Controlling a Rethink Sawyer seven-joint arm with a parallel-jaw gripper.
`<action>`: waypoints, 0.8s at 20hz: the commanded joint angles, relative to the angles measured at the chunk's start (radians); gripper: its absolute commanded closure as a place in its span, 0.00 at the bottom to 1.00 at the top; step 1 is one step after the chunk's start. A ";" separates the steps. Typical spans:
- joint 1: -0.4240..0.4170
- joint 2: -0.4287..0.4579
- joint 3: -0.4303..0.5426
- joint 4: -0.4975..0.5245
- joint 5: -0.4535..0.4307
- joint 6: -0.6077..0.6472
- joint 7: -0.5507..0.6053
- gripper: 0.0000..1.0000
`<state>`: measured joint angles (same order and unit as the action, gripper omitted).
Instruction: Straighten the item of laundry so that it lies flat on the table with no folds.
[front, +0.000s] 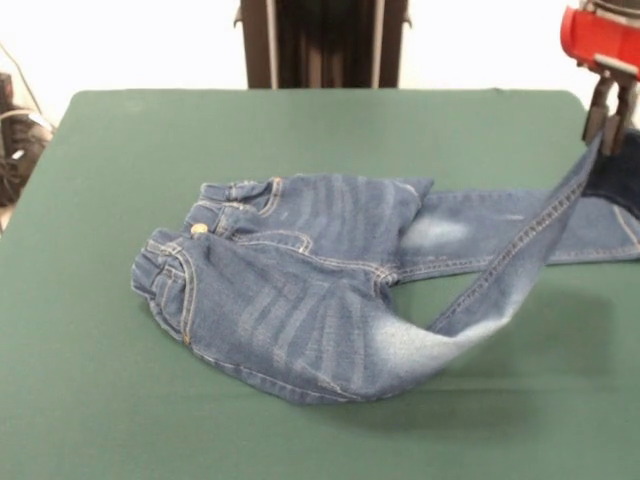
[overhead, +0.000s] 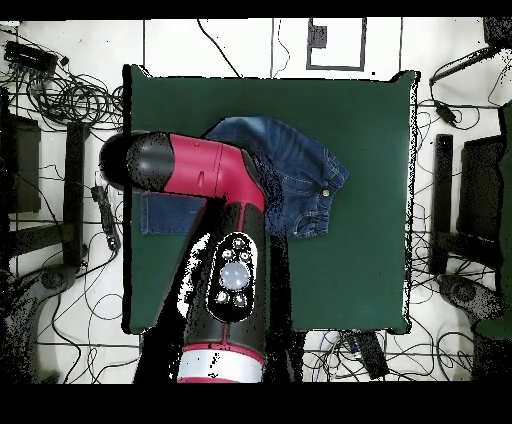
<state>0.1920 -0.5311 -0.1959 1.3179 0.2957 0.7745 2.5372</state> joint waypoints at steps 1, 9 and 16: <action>0.021 0.040 0.028 -0.011 0.062 0.077 0.272 1.00; 0.083 0.115 -0.034 -0.129 0.041 0.141 0.310 1.00; 0.097 0.163 -0.069 -0.209 0.031 0.178 0.283 1.00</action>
<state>0.2527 -0.4260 -0.2642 1.1782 0.3121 0.8093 2.5374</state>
